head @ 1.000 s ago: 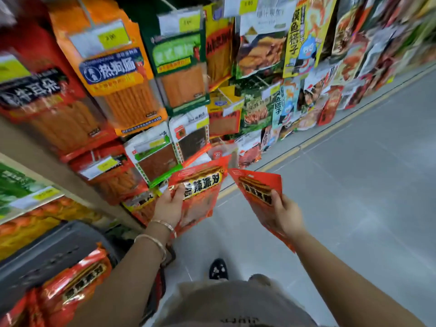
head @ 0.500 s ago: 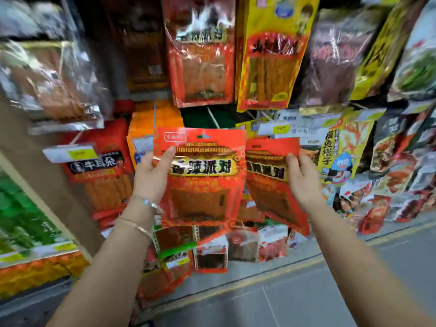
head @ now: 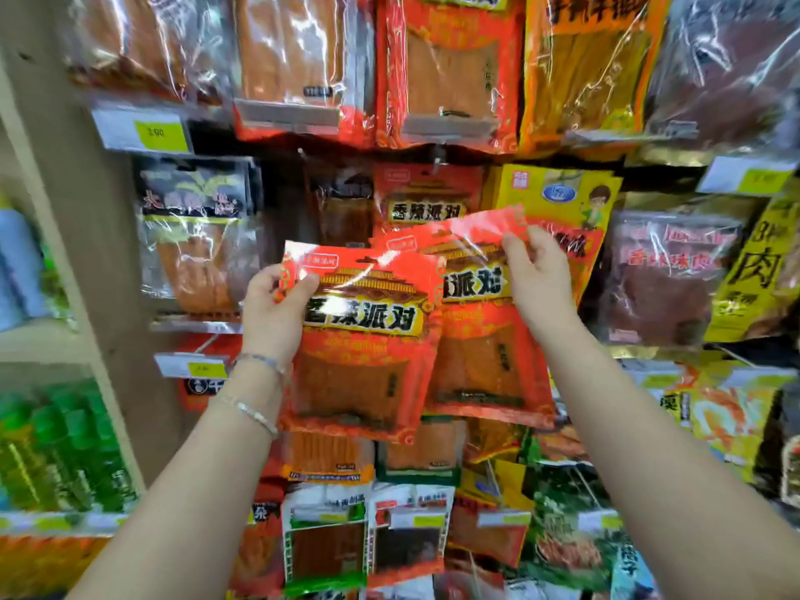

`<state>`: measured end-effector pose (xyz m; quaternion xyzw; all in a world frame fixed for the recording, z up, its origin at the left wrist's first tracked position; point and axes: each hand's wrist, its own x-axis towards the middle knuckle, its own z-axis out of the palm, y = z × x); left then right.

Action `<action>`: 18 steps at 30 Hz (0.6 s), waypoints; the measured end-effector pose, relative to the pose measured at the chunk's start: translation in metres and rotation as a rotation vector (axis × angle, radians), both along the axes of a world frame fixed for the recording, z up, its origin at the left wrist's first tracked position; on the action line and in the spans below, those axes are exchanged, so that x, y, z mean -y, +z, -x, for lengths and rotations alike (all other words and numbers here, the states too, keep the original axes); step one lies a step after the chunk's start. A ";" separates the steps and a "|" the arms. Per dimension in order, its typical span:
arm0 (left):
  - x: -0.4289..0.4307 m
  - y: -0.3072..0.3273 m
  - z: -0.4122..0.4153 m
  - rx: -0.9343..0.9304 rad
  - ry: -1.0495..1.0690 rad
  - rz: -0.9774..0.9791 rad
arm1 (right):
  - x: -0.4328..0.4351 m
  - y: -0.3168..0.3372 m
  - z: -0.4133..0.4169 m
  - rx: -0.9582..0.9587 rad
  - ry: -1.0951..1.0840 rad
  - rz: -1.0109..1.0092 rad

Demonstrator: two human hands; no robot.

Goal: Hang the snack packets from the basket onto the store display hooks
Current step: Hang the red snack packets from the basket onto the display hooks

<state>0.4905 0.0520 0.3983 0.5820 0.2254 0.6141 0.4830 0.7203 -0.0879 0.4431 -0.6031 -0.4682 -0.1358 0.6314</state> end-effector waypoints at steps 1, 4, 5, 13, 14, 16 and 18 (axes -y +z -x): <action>-0.002 0.003 0.000 0.006 0.010 0.010 | -0.006 0.008 0.001 -0.028 0.006 -0.023; -0.002 0.012 0.003 0.014 0.031 0.000 | -0.026 0.028 0.000 -0.171 0.059 -0.095; -0.001 0.015 0.004 0.016 0.030 -0.005 | -0.031 0.033 0.000 -0.231 0.083 -0.117; -0.006 0.029 0.009 0.036 0.051 -0.008 | -0.061 0.050 -0.006 -0.438 0.192 -0.154; -0.008 0.030 0.009 0.028 0.056 -0.009 | -0.065 0.051 -0.009 -0.457 0.203 -0.151; -0.011 0.032 0.007 0.028 0.056 -0.006 | -0.069 0.053 -0.014 -0.492 0.206 -0.130; -0.013 0.034 0.003 0.033 0.043 -0.003 | -0.073 0.054 -0.017 -0.505 0.188 -0.124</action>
